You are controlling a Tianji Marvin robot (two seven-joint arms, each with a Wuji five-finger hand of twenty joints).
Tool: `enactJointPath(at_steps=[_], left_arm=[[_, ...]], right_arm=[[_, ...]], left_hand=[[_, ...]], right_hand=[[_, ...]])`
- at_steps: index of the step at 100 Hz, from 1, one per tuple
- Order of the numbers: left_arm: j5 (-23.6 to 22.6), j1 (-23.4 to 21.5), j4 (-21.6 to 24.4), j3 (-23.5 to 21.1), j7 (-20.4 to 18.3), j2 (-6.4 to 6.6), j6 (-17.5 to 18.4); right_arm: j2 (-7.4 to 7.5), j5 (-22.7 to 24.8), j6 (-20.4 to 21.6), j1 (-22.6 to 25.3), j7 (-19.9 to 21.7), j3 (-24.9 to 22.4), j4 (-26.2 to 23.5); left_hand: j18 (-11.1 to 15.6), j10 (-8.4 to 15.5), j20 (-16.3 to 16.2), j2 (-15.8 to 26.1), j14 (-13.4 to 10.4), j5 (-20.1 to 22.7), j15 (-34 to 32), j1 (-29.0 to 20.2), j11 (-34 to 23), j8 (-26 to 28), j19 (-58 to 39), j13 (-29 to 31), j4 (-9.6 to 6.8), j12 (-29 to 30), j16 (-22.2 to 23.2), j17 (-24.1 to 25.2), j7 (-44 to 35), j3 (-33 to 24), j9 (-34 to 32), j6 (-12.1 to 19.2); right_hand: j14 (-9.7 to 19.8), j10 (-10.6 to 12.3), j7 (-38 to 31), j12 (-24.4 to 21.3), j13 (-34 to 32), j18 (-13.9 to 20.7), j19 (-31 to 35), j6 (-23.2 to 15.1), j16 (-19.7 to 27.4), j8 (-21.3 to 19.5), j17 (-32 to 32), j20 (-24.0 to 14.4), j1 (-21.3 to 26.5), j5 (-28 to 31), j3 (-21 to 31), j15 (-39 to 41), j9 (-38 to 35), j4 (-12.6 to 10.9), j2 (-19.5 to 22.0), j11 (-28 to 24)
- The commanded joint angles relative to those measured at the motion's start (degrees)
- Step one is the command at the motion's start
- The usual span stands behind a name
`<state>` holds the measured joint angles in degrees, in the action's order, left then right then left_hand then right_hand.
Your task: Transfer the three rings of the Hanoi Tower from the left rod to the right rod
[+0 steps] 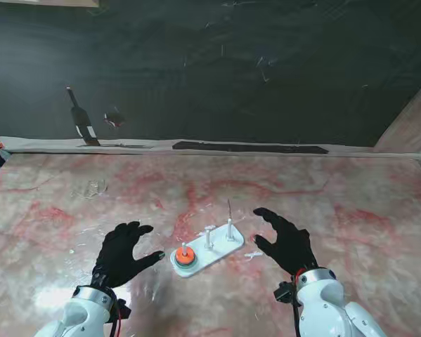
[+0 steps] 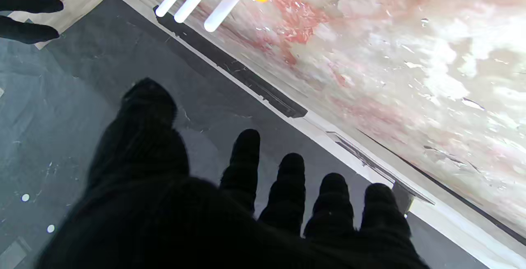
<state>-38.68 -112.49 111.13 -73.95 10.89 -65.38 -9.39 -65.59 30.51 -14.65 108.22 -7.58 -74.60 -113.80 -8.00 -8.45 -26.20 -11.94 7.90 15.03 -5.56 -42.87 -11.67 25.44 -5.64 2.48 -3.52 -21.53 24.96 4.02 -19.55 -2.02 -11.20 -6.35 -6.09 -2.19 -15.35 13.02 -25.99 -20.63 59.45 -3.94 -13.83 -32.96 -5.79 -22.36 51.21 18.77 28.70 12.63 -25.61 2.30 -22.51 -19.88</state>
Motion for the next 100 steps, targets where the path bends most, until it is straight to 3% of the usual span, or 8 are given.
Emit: enactJointPath(at_steps=[1,34,59,74,96,100], left_arm=[[0.1,0.2,-0.1,0.3,0.7,0.17,-0.1],[0.4,1.0,-1.0,0.5,0.4,0.24,1.3],[1.4,0.8,-0.4,-0.5,-4.0,0.88,0.0],[1.2,-0.3,0.4,-0.7,-3.1,0.73,0.0],[0.2,-1.9,1.5,-1.3,-2.2,0.63,-0.4],[0.0,-2.0,1.6,-1.3,-2.1,0.64,-0.4]], right_arm=[[-0.03,0.1,-0.1,0.4,0.2,0.2,-0.3],[0.09,0.4,-0.2,0.7,0.7,-0.2,-0.5],[0.72,3.9,-0.4,-1.2,2.3,1.0,0.1],[1.76,6.3,0.6,-1.9,6.8,-0.8,-0.3],[3.47,11.2,7.4,-5.4,13.3,-3.0,3.3],[3.85,12.1,8.6,-6.5,14.9,-3.0,4.5]], left_hand=[[0.2,-0.4,0.7,1.2,-0.8,-0.9,1.9,1.1,1.0,-0.6,1.1,-1.0,-0.56,0.3,0.0,-0.1,0.8,1.8,1.8,0.1],[0.2,0.2,0.9,0.8,-0.9,-2.8,1.8,1.3,1.2,-0.5,0.9,-0.8,-0.55,-0.2,0.5,-0.2,1.6,2.0,1.9,0.4],[0.4,0.4,2.0,0.4,-1.1,-5.2,2.9,2.0,3.3,-0.5,1.6,-0.8,-0.62,0.0,-1.0,-0.3,3.2,2.1,2.6,0.8],[0.4,0.6,2.4,-0.1,-1.2,-5.7,2.7,2.1,3.3,-0.4,1.6,-0.8,-0.66,-0.4,-1.2,-0.3,3.6,2.1,2.6,0.6],[0.4,0.8,2.7,-0.5,-1.3,-5.9,2.8,2.1,3.5,-0.5,1.6,-0.8,-0.74,-0.5,-1.5,-0.3,4.2,2.1,2.7,0.5],[0.4,0.9,2.7,-0.5,-1.3,-6.0,2.8,2.2,3.5,-0.5,1.6,-0.9,-0.74,-0.6,-1.5,-0.3,4.3,2.1,2.7,0.5]], right_hand=[[0.9,0.4,-0.1,-0.6,1.8,1.2,-0.9,0.0,0.9,0.1,-0.8,1.5,-1.8,-2.1,0.1,-0.9,2.0,0.7,-0.6,0.6],[0.7,-0.7,-0.7,-0.2,4.4,1.1,-2.2,0.3,1.2,0.2,-1.0,2.1,-2.1,-2.1,-0.8,-2.5,4.4,0.6,-0.6,0.0],[1.7,0.0,-0.9,-0.3,8.4,1.7,-4.8,-0.1,1.7,0.2,-1.4,3.2,-3.4,-2.3,-1.7,-4.3,6.4,0.7,-1.6,-0.1],[2.3,1.0,-0.8,-0.6,10.8,2.2,-8.5,-0.5,2.0,0.1,-1.6,4.2,-4.4,-2.8,-2.7,-5.6,7.8,0.7,-2.4,0.2],[4.3,2.8,-0.7,-0.7,13.4,3.8,-14.9,-1.0,2.4,-0.8,-1.9,5.3,-7.3,-4.1,-3.2,-6.9,9.5,0.6,-6.0,0.1],[5.0,2.8,-0.4,0.8,11.9,4.1,-16.2,-1.4,1.0,-1.1,-1.8,4.9,-8.4,-4.2,-2.4,-5.0,9.9,0.7,-7.9,-2.8]])
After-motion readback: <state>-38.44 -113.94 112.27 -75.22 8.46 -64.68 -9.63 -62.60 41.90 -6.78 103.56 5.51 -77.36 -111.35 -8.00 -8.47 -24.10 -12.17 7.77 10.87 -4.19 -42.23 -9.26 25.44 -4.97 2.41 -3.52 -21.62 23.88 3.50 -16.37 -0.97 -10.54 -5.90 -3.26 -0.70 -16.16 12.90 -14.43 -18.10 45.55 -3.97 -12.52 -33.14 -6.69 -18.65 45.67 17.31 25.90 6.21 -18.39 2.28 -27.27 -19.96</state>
